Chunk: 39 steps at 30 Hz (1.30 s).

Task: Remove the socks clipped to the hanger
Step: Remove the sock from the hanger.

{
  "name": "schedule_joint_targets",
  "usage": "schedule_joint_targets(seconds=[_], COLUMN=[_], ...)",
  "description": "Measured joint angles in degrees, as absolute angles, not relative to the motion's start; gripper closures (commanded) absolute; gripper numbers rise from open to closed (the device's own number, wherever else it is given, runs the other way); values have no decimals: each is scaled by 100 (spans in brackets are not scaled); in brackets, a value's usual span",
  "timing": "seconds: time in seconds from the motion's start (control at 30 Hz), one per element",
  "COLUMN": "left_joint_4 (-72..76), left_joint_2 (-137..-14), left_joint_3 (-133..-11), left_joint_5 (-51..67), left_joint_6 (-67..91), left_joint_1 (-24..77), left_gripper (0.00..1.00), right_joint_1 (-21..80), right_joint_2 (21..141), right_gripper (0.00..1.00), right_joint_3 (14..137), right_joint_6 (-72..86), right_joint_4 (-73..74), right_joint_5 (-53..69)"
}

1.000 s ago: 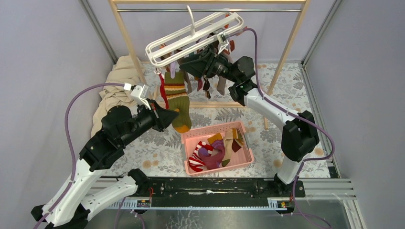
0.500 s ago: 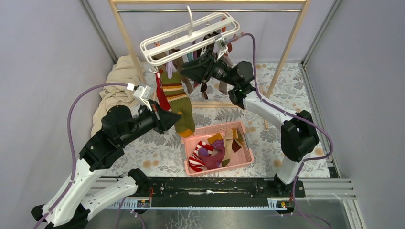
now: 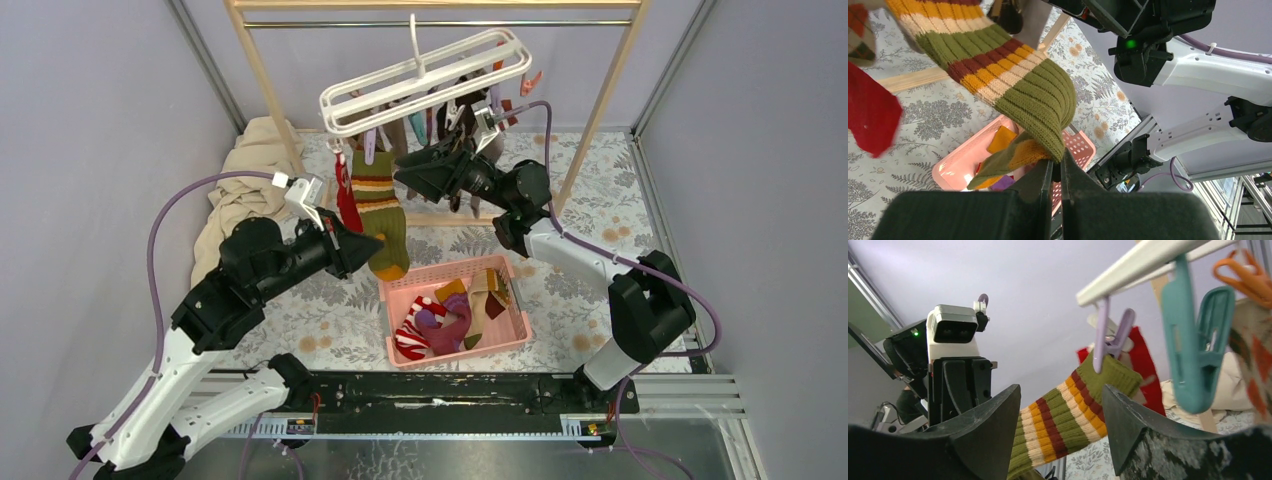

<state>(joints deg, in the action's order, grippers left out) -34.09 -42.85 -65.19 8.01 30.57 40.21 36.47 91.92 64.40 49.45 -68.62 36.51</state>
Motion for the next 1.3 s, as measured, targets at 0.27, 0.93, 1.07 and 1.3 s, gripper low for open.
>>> schedule_joint_targets(seconds=[0.27,0.93,1.07,1.3], left_joint_4=[-3400,-3286,-3269,-3251], left_joint_2=[-4366,-4451,-4451,-4480], left_joint_3=[-6519,-6659,-6683,-6746], left_joint_5=[867,1481,1627,1789], left_joint_6=[3059,3249,3275,3293], left_joint_1=[4021,4021,4021,4021], left_gripper=[100,100,100,100], right_joint_1=[3649,3664,3664,3664], right_joint_2=[9153,9915,10051,10186], right_gripper=[34,32,31,28], right_joint_3=[6416,7522,7614,7738], right_joint_6=[5124,5105,5131,5166], right_joint_4=[-6759,-6606,-6606,-6683], right_joint_5=[3583,3267,3273,3433])
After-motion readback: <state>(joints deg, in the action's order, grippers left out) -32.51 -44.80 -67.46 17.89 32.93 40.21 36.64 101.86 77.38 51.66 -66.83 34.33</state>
